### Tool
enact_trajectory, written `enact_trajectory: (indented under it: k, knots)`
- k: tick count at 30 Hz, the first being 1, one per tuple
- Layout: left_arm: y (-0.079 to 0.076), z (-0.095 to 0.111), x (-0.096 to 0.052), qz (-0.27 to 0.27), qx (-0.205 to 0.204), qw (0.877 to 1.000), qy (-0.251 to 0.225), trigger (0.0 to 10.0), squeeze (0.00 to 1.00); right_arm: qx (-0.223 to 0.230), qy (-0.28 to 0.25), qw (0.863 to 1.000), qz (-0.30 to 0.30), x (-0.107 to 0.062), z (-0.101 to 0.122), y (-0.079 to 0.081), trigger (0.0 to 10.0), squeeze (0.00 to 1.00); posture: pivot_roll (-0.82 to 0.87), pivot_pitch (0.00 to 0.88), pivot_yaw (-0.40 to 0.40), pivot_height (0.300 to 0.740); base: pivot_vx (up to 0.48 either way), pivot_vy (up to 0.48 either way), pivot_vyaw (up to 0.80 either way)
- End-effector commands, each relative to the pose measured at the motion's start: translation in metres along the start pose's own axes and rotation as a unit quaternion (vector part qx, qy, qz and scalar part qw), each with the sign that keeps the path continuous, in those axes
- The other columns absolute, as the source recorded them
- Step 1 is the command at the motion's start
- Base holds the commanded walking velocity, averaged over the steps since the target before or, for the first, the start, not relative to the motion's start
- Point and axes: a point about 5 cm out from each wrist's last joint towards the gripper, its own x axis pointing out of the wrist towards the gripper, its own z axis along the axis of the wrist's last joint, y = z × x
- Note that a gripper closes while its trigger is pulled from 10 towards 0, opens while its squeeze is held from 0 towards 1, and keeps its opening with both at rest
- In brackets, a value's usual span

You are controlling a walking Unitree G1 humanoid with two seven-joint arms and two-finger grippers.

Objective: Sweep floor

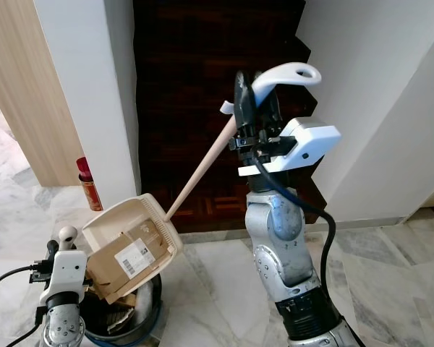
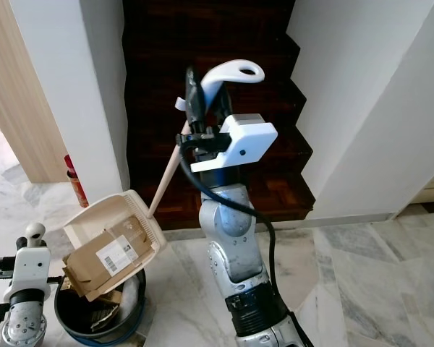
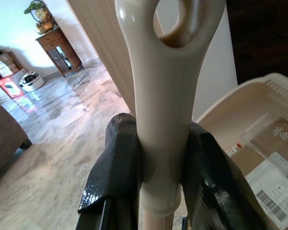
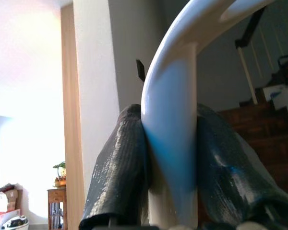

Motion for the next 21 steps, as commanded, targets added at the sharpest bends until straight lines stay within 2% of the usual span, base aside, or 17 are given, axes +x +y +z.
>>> enact_trajectory:
  k: [1, 4, 12, 21]
  knots:
    - [-0.001, 0.006, 0.004, -0.005, 0.003, 1.000, -0.016, 10.0, 0.00, 0.029, -0.089, 0.996, 0.003, 0.013, 0.029, 0.016, 10.0, 0.00, 0.13, 0.000, -0.069, 0.740, 0.000, 0.000, 0.00]
    - [-0.001, 0.006, 0.005, -0.005, 0.003, 1.000, -0.016, 10.0, 0.00, 0.027, -0.096, 0.995, 0.006, 0.012, 0.033, 0.017, 10.0, 0.00, 0.13, 0.000, -0.068, 0.740, 0.000, 0.000, 0.00]
    - [0.000, 0.007, 0.006, -0.004, 0.005, 1.000, -0.019, 10.0, 0.00, -0.020, -0.134, 0.991, 0.017, 0.009, 0.045, 0.020, 10.0, 0.00, 0.14, 0.000, -0.062, 0.740, 0.000, 0.000, 0.00]
    - [0.001, 0.007, 0.007, -0.005, 0.005, 1.000, -0.020, 10.0, 0.00, -0.039, -0.138, 0.989, 0.045, -0.001, 0.049, 0.028, 10.0, 0.00, 0.13, 0.000, -0.061, 0.740, 0.000, 0.000, 0.00]
